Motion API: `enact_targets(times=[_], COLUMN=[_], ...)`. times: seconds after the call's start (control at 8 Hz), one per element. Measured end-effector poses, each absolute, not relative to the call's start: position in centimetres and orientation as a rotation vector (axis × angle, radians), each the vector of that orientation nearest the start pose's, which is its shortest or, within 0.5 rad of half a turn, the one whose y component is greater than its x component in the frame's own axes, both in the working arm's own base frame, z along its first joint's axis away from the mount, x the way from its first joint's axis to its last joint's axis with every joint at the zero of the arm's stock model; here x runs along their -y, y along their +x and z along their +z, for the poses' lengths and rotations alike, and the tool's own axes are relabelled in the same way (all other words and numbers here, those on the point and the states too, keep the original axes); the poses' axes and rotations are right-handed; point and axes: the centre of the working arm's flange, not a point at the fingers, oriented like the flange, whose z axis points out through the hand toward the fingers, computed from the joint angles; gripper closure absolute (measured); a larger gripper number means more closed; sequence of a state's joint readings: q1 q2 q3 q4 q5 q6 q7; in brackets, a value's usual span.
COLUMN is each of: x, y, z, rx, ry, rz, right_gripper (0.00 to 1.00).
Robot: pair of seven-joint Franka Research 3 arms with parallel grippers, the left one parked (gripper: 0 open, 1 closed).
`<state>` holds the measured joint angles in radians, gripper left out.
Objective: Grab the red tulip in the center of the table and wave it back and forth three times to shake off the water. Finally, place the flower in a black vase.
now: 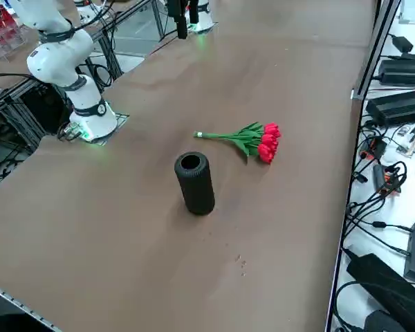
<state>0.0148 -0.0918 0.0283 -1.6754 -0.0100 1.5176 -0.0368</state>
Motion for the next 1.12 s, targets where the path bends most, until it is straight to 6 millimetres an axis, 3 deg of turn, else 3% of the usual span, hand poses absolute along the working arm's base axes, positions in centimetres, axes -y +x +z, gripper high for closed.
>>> enact_targets(times=[0.5, 0.75, 0.88, 1.12], x=[-2.2, -2.1, -2.1, -2.1], y=[51.8, 50.7, 50.4, 52.1], z=[61.7, 60.5, 58.6, 50.9], rx=[0.126, 0.125, 0.125, 0.126], ry=[-3.149, -3.136, -3.114, -3.040], rz=[0.133, 0.320, 0.486, 0.819], right_gripper=[0.00, 0.00, 0.00, 0.00])
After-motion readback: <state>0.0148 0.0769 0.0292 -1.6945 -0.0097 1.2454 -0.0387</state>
